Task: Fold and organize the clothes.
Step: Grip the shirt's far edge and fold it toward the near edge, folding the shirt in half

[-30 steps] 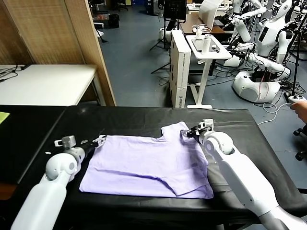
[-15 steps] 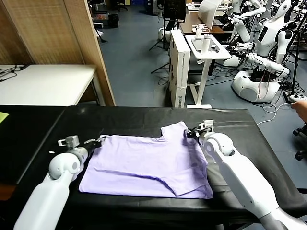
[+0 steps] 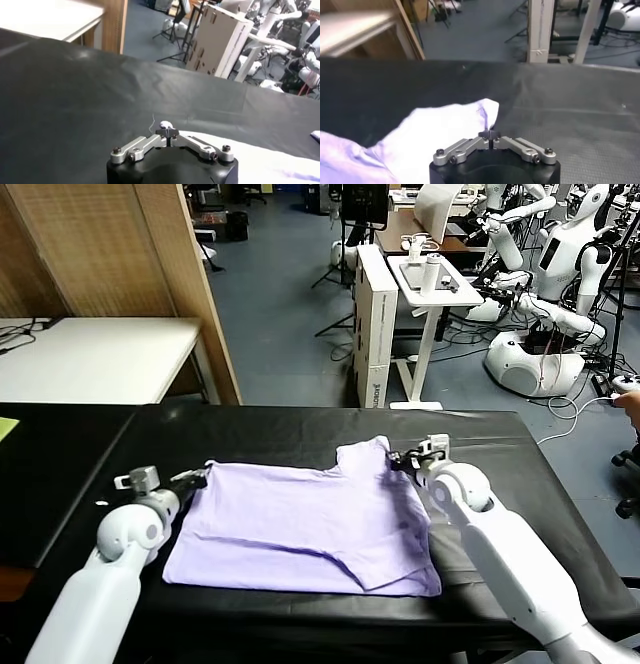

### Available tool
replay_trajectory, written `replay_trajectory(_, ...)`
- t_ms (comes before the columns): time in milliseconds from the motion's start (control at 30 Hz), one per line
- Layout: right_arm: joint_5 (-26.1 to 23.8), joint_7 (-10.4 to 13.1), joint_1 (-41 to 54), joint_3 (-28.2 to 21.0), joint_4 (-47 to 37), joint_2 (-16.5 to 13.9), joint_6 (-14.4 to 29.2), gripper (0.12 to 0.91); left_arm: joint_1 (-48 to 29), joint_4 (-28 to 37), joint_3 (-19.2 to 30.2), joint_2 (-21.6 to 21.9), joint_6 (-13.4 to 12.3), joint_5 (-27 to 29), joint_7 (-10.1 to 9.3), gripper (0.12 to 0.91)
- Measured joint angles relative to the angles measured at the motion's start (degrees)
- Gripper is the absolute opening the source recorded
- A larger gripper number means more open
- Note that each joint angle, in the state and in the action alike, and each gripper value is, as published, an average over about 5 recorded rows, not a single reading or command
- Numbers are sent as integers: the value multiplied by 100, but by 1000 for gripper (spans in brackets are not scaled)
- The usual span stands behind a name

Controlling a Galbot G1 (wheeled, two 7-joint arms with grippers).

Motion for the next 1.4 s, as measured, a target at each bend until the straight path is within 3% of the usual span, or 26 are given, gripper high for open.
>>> replay_trajectory(600,631,300,-1965,1184,2401,-1215,-532,138,1130,-1349,-667,-56,-111,-124,-153,146)
replay_trajectory(900,779,580,-2623,1294,2924,-1484,-599,138,1570,-1628,-902,-131,-186,-97,-160,146)
replay_trajectory(1400,722,616,-3223,1323,3250,-1740,-598,138,2531,-2114,-1282,-339,-398,-6,-127,146)
